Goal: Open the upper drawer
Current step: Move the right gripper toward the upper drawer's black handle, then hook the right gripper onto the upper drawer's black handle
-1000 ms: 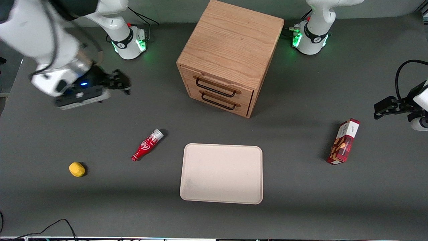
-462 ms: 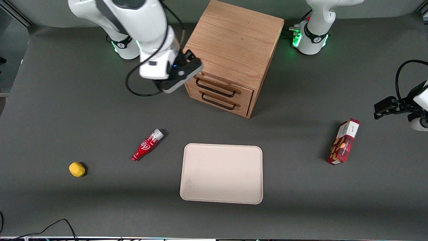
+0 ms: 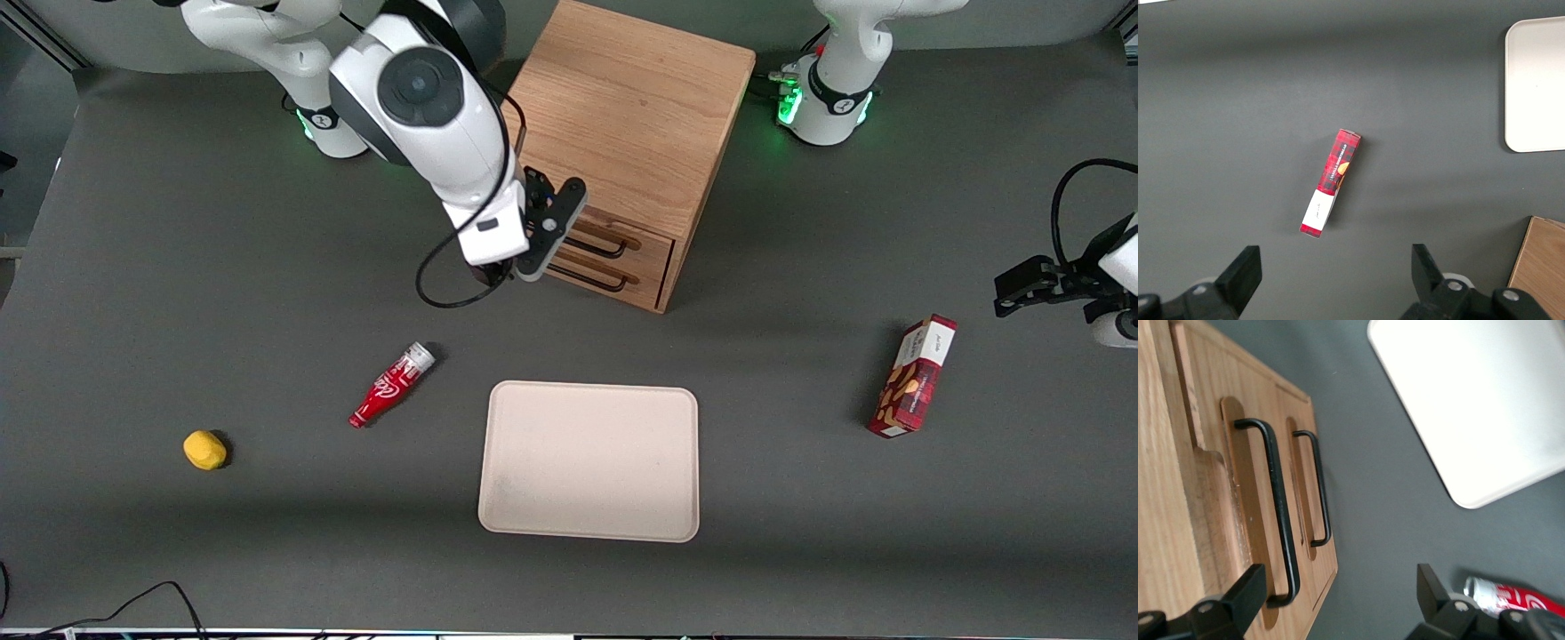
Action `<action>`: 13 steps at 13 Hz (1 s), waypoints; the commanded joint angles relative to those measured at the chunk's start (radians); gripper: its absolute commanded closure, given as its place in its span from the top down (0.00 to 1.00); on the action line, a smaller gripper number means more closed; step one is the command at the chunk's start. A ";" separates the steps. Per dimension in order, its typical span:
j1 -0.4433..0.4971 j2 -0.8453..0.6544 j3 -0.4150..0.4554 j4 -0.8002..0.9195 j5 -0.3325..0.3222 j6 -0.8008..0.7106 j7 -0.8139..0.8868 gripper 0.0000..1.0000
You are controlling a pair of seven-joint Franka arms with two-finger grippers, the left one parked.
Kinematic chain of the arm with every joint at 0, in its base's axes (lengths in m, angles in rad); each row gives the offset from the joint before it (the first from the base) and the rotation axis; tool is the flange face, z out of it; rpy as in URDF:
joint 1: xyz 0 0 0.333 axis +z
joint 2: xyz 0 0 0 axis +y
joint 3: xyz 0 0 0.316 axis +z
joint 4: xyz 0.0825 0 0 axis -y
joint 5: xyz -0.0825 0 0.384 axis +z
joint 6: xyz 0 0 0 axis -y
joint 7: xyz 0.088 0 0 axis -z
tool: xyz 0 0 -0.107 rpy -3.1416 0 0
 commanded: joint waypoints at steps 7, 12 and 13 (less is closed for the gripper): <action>0.016 0.109 0.026 0.019 -0.018 0.053 -0.118 1.00; 0.025 0.141 0.026 0.001 -0.018 0.125 -0.121 1.00; 0.025 0.147 0.026 0.000 -0.019 0.142 -0.133 1.00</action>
